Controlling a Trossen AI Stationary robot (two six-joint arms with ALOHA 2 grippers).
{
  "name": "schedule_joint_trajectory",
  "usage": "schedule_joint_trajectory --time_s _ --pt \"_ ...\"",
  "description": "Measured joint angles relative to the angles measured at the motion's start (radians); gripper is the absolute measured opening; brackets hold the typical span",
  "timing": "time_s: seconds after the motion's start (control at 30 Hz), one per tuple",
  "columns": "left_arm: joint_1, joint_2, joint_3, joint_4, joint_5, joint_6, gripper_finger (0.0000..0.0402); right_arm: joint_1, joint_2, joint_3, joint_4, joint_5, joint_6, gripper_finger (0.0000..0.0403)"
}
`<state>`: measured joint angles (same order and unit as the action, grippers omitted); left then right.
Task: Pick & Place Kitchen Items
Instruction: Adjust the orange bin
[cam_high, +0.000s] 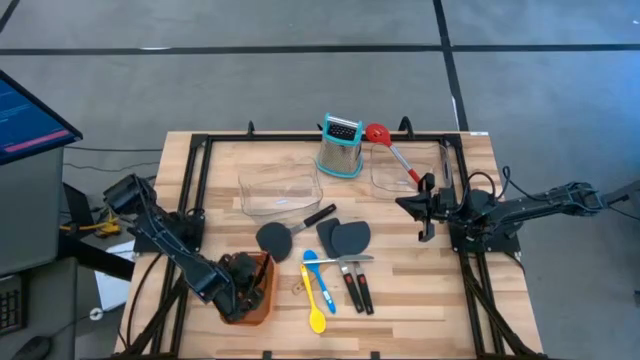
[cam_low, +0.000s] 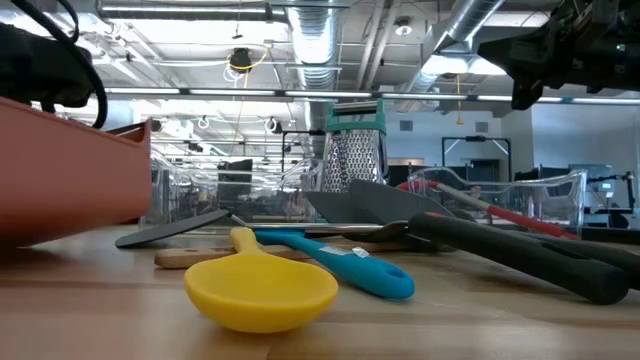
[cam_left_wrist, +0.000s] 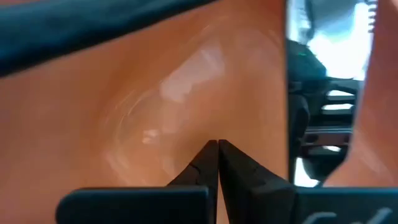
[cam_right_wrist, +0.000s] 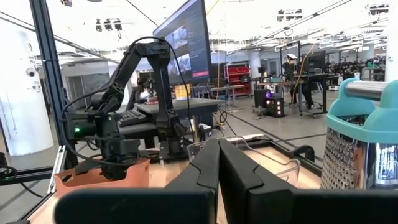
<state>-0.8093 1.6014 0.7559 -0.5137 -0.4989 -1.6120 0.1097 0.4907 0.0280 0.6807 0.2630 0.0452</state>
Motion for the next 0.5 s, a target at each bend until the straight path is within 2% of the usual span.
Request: schedule_joint_trajectory --time_s 0.5 --pt "-0.003 0.003 0.016 0.027 0.013 0.026 0.0 0.001 0.0 0.0 0.0 0.0 -0.001 0.0"
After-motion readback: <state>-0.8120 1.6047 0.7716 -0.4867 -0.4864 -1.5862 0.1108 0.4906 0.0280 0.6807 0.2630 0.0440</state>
